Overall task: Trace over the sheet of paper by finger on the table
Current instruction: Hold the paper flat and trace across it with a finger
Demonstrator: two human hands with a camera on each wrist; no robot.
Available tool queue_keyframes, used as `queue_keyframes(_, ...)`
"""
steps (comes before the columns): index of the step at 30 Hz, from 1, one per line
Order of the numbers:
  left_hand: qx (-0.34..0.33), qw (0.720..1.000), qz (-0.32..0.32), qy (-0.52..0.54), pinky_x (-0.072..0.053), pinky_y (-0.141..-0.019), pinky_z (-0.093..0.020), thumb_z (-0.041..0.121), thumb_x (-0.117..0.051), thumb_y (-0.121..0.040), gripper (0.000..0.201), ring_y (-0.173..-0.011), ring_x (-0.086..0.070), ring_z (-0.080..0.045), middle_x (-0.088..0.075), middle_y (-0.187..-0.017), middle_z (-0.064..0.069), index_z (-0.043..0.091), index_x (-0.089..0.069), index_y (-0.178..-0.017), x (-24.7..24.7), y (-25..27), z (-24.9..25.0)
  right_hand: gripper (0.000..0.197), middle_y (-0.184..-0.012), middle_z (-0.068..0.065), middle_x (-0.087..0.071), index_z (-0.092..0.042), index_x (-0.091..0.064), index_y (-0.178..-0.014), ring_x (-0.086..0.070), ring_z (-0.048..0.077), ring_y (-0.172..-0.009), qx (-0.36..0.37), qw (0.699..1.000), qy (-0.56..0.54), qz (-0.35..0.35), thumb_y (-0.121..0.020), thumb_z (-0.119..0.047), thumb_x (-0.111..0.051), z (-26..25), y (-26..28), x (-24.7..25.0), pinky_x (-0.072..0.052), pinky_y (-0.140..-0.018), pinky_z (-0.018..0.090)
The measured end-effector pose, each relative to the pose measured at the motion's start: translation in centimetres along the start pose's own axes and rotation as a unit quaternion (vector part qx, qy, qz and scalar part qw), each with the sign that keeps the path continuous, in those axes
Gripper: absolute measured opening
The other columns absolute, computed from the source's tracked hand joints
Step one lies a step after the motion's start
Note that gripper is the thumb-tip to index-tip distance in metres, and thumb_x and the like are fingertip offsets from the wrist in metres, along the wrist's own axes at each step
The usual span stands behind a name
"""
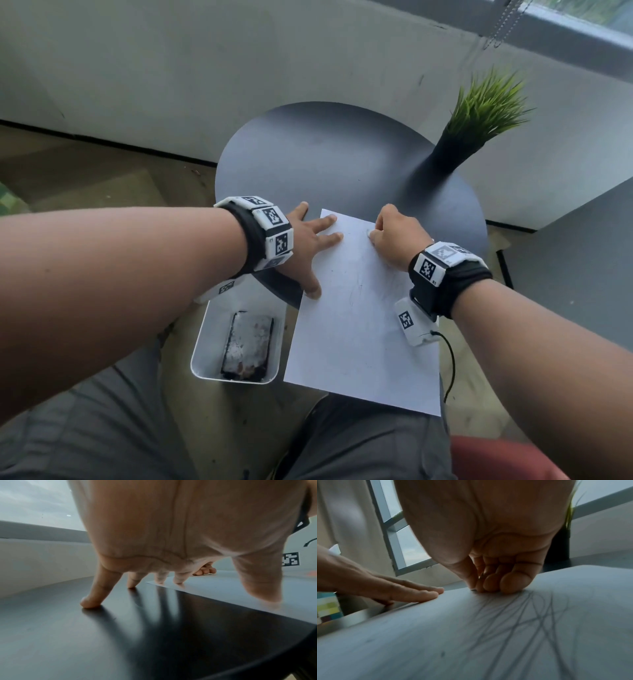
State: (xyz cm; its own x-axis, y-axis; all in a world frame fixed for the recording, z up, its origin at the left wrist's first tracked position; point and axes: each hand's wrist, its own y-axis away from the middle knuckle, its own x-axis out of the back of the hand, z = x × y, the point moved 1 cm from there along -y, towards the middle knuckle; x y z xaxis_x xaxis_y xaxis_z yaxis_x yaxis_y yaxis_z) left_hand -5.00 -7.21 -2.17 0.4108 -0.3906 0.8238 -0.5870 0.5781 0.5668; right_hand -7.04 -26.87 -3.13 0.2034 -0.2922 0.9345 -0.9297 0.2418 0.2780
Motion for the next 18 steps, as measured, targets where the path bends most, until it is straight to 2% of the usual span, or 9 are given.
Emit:
queue_keyframes(2, 0.002, 1.000, -0.003, 0.006, -0.019, -0.113, -0.069, 0.080, -0.070, -0.068, 0.128, -0.152, 0.018, -0.039, 0.022, -0.166, 0.014, 0.041, 0.012, -0.158, -0.5, -0.2, -0.1, 0.015, -0.095, 0.013, -0.061, -0.014, -0.045, -0.098, -0.057, 0.036, -0.088, 0.058, 0.998, 0.005, 0.002, -0.092, -0.027, -0.048, -0.6, 1.2, -0.2, -0.044, -0.070, 0.036)
queue_keyframes(4, -0.002, 1.000, -0.005, -0.001, -0.019, -0.112, -0.071, 0.082, -0.072, -0.063, 0.135, -0.152, 0.018, -0.041, 0.024, -0.166, 0.012, 0.040, 0.015, -0.158, -0.7, -0.5, -0.2, 0.011, -0.094, 0.014, -0.063, -0.015, -0.046, -0.098, -0.057, 0.034, -0.086, 0.162, 0.986, 0.014, -0.022, -0.093, -0.025, -0.049, -1.6, 2.9, -0.8, -0.044, -0.070, 0.037)
queue_keyframes(7, -0.006, 1.000, -0.005, -0.015, -0.020, -0.113, -0.069, 0.081, -0.073, -0.062, 0.137, -0.152, 0.015, -0.044, 0.023, -0.166, 0.011, 0.040, 0.016, -0.158, -0.6, -0.9, -0.3, 0.010, -0.089, 0.008, -0.063, -0.015, -0.051, -0.099, -0.056, 0.031, -0.082, 0.311, 0.942, 0.062, -0.107, -0.092, -0.021, -0.053, -2.8, 5.7, -1.4, -0.045, -0.070, 0.038)
queue_keyframes(9, -0.010, 1.000, -0.004, -0.020, -0.021, -0.114, -0.067, 0.083, -0.072, -0.060, 0.138, -0.151, 0.013, -0.046, 0.023, -0.166, 0.011, 0.041, 0.016, -0.157, -0.6, -1.3, -0.5, 0.010, -0.086, 0.000, -0.060, -0.016, -0.054, -0.099, -0.057, 0.028, -0.083, 0.294, 0.946, 0.064, -0.125, -0.091, -0.022, -0.055, -2.4, 5.4, -1.1, -0.046, -0.074, 0.036)
queue_keyframes(10, -0.011, 1.000, -0.005, -0.017, -0.023, -0.115, -0.066, 0.084, -0.072, -0.058, 0.139, -0.151, 0.011, -0.046, 0.023, -0.166, 0.012, 0.042, 0.016, -0.156, -0.8, -1.6, -0.6, 0.012, -0.088, -0.001, -0.060, -0.017, -0.054, -0.102, -0.059, 0.028, -0.087, 0.244, 0.963, 0.047, -0.108, -0.092, -0.024, -0.055, -2.1, 4.6, -0.9, -0.047, -0.076, 0.035)
queue_keyframes(12, -0.013, 1.000, -0.002, -0.015, -0.025, -0.115, -0.066, 0.087, -0.071, -0.054, 0.141, -0.150, 0.005, -0.046, 0.023, -0.166, 0.012, 0.043, 0.016, -0.156, -1.0, -2.1, -0.9, 0.017, -0.098, 0.005, -0.064, -0.019, -0.052, -0.106, -0.059, 0.030, -0.092, 0.140, 0.989, 0.017, -0.050, -0.093, -0.030, -0.052, -1.4, 3.1, -0.6, -0.049, -0.081, 0.038)
queue_keyframes(13, -0.014, 1.000, -0.002, -0.016, -0.025, -0.115, -0.067, 0.087, -0.071, -0.053, 0.141, -0.150, 0.004, -0.047, 0.023, -0.166, 0.012, 0.044, 0.016, -0.156, -1.0, -2.3, -0.9, 0.019, -0.101, 0.010, -0.065, -0.017, -0.050, -0.108, -0.058, 0.032, -0.094, 0.123, 0.992, 0.023, -0.026, -0.094, -0.030, -0.049, -1.4, 3.0, -0.8, -0.049, -0.082, 0.040)
queue_keyframes(16, -0.012, 1.000, -0.001, -0.010, -0.020, -0.115, -0.068, 0.084, -0.074, -0.055, 0.141, -0.151, 0.010, -0.046, 0.024, -0.166, 0.012, 0.043, 0.015, -0.156, -1.1, -2.3, -0.9, 0.020, -0.105, 0.016, -0.064, -0.010, -0.050, -0.111, -0.057, 0.036, -0.094, 0.219, 0.974, 0.033, -0.036, -0.096, -0.023, -0.046, -3.1, 5.2, -2.3, -0.047, -0.077, 0.040)
queue_keyframes(18, -0.011, 1.000, 0.000, -0.018, -0.019, -0.115, -0.068, 0.085, -0.073, -0.056, 0.141, -0.151, 0.011, -0.048, 0.025, -0.165, 0.011, 0.042, 0.016, -0.157, -1.1, -2.2, -0.8, 0.014, -0.097, 0.013, -0.066, -0.011, -0.055, -0.101, -0.058, 0.033, -0.088, 0.309, 0.948, 0.019, -0.079, -0.094, -0.022, -0.049, -3.8, 7.2, -2.9, -0.048, -0.074, 0.039)
